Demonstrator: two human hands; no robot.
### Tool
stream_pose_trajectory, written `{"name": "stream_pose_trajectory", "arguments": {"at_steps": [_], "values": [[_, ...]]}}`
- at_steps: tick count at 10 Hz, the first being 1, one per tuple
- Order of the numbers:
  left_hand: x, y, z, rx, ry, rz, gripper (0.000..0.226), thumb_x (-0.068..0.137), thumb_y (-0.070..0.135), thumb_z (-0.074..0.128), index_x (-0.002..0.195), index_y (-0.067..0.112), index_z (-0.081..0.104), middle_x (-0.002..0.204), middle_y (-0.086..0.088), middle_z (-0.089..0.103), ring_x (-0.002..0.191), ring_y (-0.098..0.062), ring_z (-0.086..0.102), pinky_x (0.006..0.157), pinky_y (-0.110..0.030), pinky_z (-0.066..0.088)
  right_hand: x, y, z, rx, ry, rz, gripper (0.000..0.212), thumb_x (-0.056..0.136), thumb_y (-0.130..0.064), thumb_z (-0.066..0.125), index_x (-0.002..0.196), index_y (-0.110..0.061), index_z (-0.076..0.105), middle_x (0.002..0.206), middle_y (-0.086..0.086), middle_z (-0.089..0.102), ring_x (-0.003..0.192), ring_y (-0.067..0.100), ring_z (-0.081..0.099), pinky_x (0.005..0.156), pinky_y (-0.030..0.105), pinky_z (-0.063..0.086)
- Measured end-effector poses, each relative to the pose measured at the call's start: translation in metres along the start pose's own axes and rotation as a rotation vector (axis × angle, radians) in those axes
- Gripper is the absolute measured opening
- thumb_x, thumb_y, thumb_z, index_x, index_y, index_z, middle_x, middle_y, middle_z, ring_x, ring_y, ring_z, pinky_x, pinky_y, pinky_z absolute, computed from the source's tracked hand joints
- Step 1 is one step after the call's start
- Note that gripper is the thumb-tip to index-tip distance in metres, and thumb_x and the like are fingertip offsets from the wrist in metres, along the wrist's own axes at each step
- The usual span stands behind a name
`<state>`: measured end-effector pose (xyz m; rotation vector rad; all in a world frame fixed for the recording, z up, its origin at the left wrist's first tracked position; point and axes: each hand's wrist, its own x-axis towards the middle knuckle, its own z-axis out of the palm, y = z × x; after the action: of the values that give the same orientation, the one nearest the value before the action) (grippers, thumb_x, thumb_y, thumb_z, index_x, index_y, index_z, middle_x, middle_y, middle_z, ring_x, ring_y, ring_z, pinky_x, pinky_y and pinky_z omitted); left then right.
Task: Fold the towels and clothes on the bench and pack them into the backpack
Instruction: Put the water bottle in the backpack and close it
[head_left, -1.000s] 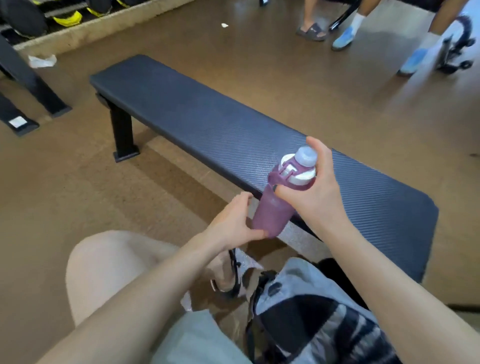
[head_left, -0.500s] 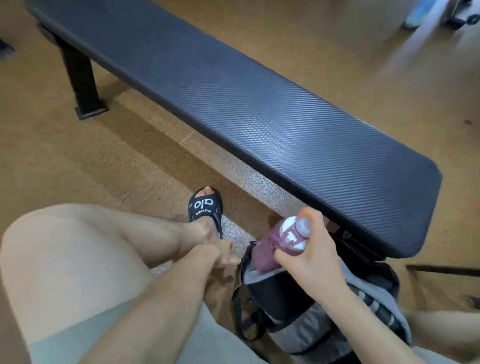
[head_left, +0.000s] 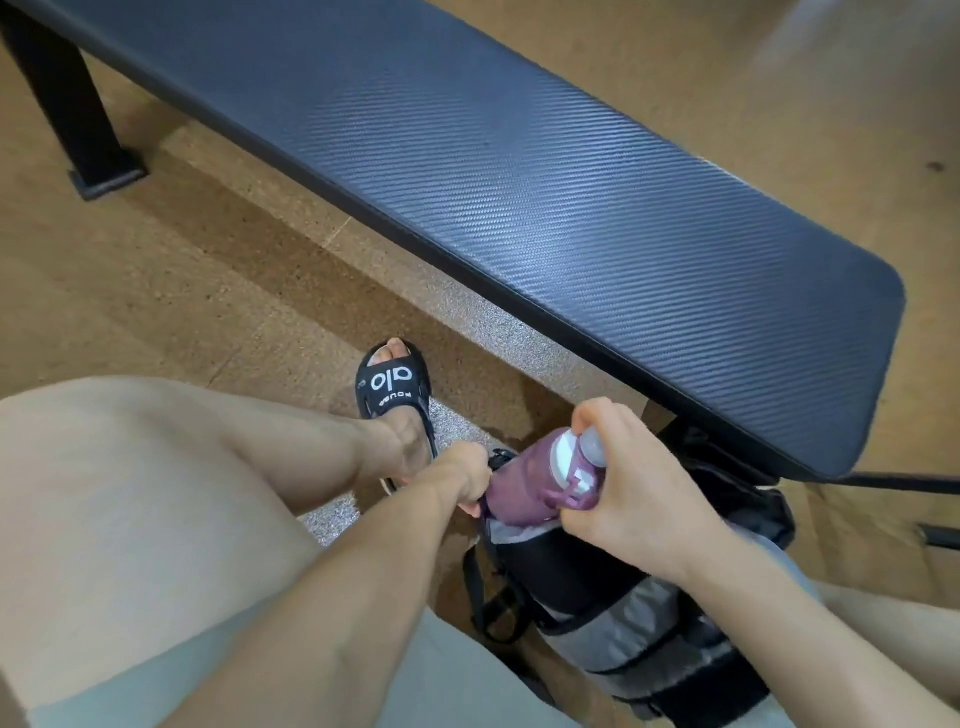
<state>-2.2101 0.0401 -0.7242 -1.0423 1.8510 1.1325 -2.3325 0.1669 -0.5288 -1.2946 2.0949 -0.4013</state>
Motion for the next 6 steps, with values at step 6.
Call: {"name": "stream_pose_trajectory", "arguments": {"at_steps": [6], "values": [[-0.017,0.03,-0.017,0.425,0.112,0.146,0.014,0.081,0.004,0.063,0.092,0.005,0.071,0.068,-0.009,0.066,0.085,-0.034,0.071,0.068,-0.036,0.056,0.025,-0.006,-0.016,-0.613,-0.414,0.27,0.069,0.066,-0.064,0.069,0.117,-0.019,0.057,0.104,0.002,0.059,0.097,0.027,0.061,0.074,0.032,0.048]]}}
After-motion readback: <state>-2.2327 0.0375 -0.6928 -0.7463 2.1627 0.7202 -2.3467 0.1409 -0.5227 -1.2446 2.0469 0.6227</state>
